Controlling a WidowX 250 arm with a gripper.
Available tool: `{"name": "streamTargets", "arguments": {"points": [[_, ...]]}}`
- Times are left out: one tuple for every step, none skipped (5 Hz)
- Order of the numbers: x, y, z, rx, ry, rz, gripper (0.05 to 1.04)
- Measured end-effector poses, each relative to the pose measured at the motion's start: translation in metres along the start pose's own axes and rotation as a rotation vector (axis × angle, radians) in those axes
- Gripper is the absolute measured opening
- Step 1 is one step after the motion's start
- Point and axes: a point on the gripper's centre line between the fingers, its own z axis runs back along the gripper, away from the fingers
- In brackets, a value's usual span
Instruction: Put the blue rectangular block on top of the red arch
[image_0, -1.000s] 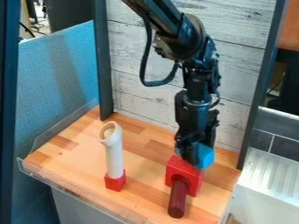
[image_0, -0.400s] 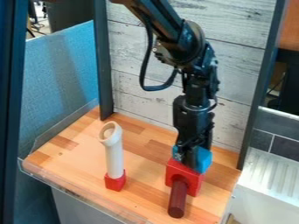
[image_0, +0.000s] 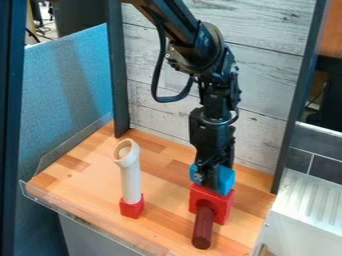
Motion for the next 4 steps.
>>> {"name": "streamTargets", "arguments": {"points": [[0.0017,-0.0005,0.0,-0.005,-0.001,0.009,0.581],[0.0017,-0.0005,0.0,-0.005,-0.001,0.011,0.582],[-0.001,0.0023,-0.008,0.019,0.005,0.013,0.582],[-0.0045,0.0014,-0.0093,0.023,0.005,0.006,0.582]]}}
